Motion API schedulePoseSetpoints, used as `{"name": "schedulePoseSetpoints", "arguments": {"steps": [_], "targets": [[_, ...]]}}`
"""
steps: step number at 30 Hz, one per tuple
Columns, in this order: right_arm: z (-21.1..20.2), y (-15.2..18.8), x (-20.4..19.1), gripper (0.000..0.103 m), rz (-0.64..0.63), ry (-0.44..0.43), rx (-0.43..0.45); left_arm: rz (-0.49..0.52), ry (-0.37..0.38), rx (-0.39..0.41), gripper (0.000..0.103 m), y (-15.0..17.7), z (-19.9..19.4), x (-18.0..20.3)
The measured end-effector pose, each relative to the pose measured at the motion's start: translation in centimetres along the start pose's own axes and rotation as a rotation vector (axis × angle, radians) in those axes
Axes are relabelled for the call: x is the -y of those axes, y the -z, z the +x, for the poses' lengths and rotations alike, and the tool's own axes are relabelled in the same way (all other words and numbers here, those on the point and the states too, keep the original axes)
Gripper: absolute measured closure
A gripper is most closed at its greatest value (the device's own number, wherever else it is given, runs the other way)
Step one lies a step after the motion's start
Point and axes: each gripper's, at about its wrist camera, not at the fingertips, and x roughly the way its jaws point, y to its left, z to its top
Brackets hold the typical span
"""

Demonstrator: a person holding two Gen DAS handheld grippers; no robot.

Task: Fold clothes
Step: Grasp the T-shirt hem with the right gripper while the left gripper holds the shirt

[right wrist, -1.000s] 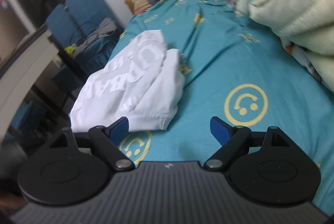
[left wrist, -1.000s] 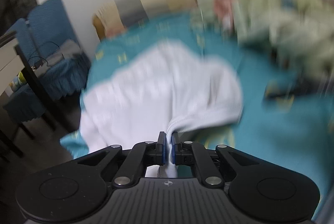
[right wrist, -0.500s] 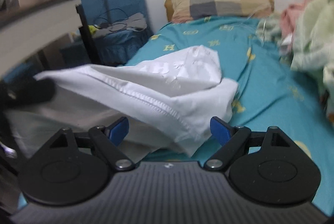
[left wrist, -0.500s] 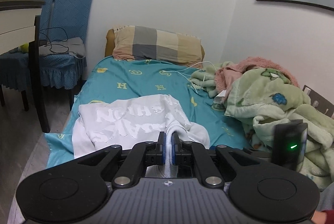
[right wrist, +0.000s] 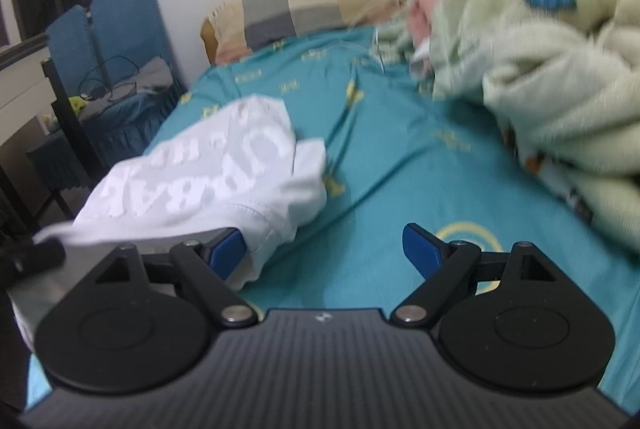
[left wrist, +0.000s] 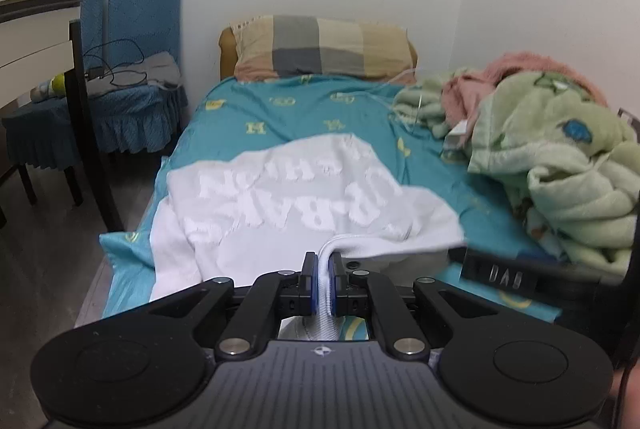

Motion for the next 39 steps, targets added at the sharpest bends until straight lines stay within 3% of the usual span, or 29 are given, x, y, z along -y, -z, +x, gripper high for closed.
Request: {"name": "schedulePoseSetpoints", "arguments": {"steps": [4,5,7,9,13,15,20,26,33,39], "targets": [[1.6,-0.4,-0.4,0.018,-0.009,-0.054,-0.014,0.008,-0.037,-0.034,0.097,0.5,0.5,-0.1],[2.6,-0.2,-0.6,0.020,-0.013,-0.065,-0.066,0.006,-0.043,-0.042,0.097,0.6,0.6,-0.2],[4.6,0.4,-0.8,0.033,-0.022,-0.086,-0.165,0.005,-0.051,-0.057,0.097,0.7,0.8,-0.3],[5.8,1.0,-1.1,0.044,-0.045,-0.088,-0.209,0.023,-0.053,-0.057,0.096,0.9,0.7,0.0],[4.9,0.4,-1.4,0.079,-0.075,-0.081,-0.109,0.064,-0.054,-0.055,0.090,1.2,0.7,0.8],[3.9,-0.1,-1.2,0.086,-0.056,-0.103,-0.054,0.093,-0.054,-0.048,0.086,1.4,0.6,1.3],[2.0,-1.2,-0.6,0.090,-0.006,-0.153,0.030,0.169,-0.077,-0.065,0.068,2.4,1.2,2.7],[1.2,-2.1,-0.4,0.092,0.039,-0.203,0.063,0.222,-0.109,-0.094,0.057,3.8,2.4,4.5],[0.0,-2.9,0.4,0.092,0.108,-0.245,0.123,0.187,-0.272,-0.101,0.052,4.3,3.9,5.4],[-1.1,-3.4,1.2,0.092,0.151,-0.221,0.201,0.025,-0.460,-0.090,0.049,3.9,2.7,4.2]]}}
